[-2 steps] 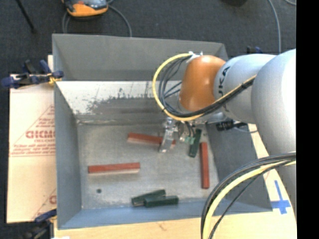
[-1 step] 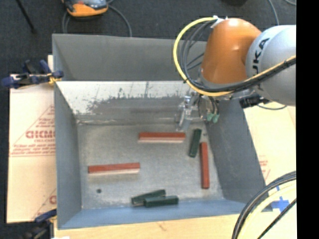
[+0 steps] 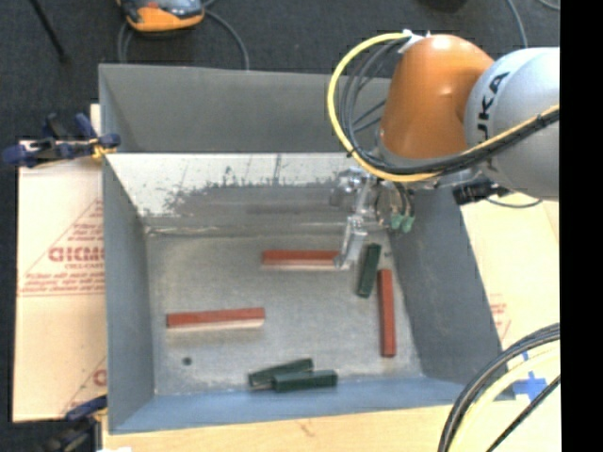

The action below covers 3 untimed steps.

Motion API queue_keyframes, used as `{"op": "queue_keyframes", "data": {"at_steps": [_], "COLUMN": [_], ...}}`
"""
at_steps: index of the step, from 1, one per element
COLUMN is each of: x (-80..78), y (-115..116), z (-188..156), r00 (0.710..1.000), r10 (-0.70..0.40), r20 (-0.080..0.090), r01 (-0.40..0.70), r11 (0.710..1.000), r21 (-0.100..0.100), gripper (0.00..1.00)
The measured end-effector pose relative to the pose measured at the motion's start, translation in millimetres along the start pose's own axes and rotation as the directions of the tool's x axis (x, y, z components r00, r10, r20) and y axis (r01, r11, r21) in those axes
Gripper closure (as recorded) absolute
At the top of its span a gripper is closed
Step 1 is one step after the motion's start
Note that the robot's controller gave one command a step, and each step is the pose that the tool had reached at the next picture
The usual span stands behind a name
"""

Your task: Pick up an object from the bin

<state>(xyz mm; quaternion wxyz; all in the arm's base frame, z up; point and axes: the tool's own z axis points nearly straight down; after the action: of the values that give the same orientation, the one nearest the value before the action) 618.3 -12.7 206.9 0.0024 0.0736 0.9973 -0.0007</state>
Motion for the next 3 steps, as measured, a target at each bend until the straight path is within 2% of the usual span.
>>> {"op": "queue_keyframes", "data": {"at_steps": [1, 2, 3], "x": [0.0, -23.3, -23.3], "y": [0.0, 1.9, 1.9], "z": [0.0, 125.9, 125.9], "r00": [1.000, 0.997, 0.997], "r10": [0.000, -0.077, -0.077], "r20": [0.000, 0.000, 0.000], "r01": [0.000, 0.077, 0.077], "r11": [1.000, 0.997, 0.997], "r21": [0.000, 0.000, 0.000], "gripper": [0.00, 1.00, 1.00]}}
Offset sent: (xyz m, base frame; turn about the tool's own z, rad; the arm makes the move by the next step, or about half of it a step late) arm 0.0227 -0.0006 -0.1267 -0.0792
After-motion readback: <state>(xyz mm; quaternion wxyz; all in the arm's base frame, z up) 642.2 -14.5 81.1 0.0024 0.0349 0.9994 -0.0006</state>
